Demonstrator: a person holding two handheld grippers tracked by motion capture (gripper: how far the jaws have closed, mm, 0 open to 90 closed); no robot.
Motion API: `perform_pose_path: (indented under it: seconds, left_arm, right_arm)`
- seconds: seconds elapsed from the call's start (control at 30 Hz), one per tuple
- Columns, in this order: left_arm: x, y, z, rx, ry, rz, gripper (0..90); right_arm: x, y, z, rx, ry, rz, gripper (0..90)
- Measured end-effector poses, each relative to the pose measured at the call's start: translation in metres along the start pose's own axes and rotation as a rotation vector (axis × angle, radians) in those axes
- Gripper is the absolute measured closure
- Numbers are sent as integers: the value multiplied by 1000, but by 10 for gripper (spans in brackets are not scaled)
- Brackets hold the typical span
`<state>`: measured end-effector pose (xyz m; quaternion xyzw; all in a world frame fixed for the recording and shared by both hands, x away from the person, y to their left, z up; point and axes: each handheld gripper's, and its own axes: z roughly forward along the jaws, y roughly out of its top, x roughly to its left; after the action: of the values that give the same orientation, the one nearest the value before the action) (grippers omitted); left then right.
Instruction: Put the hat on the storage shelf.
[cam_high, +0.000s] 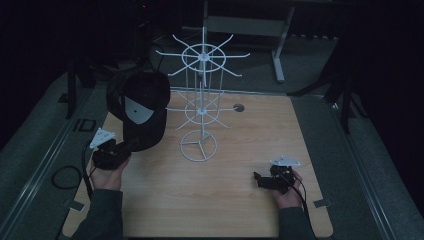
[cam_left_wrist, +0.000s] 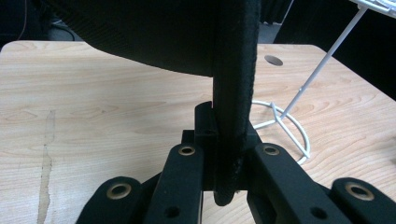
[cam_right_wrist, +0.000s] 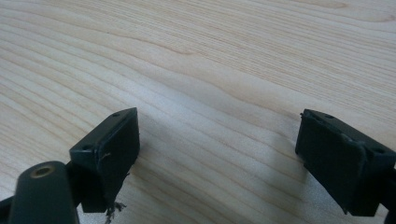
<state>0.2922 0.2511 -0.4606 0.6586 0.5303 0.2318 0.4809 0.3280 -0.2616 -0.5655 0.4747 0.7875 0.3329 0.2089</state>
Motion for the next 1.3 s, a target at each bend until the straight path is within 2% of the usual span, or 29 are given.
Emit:
perform_pose_path:
  seconds: [0.9, 1.3]
  left_arm:
    - [-5, 3, -17, -49, 47, -16, 864]
    - [-11, 5, -22, -80, 82, -19, 864]
  right_arm:
    - [0, 0, 0, 0, 0, -1, 134]
    - [0, 0, 0, 0, 0, -1, 133]
